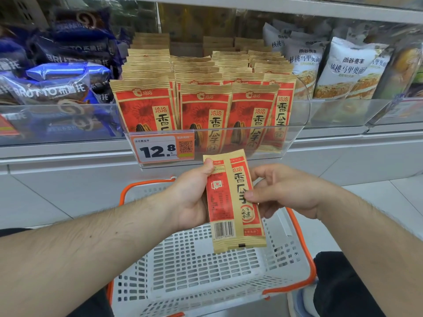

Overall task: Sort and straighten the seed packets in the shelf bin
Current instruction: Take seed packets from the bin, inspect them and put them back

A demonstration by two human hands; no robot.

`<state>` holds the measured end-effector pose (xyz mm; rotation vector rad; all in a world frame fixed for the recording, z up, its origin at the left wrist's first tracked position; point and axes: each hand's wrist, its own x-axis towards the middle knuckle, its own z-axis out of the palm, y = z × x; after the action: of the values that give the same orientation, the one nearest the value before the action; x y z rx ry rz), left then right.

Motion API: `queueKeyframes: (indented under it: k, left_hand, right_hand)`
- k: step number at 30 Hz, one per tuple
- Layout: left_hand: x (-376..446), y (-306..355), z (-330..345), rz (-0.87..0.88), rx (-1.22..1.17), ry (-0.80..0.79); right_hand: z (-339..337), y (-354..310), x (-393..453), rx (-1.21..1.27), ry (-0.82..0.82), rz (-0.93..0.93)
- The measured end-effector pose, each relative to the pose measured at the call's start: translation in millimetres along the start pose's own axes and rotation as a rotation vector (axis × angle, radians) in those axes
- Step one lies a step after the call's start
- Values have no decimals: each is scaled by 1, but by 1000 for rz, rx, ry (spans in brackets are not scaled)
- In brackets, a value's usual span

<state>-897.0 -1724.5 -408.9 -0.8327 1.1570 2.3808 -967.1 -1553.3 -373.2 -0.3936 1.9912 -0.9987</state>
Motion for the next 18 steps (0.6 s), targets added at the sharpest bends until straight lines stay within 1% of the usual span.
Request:
queueKeyframes:
  k: [6, 12, 18]
  left_hand:
    - [-1, -3, -2, -60, 128, 30]
    - [2, -7, -3, -91, 86, 57]
    - [5, -7, -5, -117, 75, 49]
  right_hand:
    - [-4, 4, 4, 52, 6, 69]
    - [-3, 7, 1, 53, -170, 94]
    - [-1, 7, 1, 66, -171, 91]
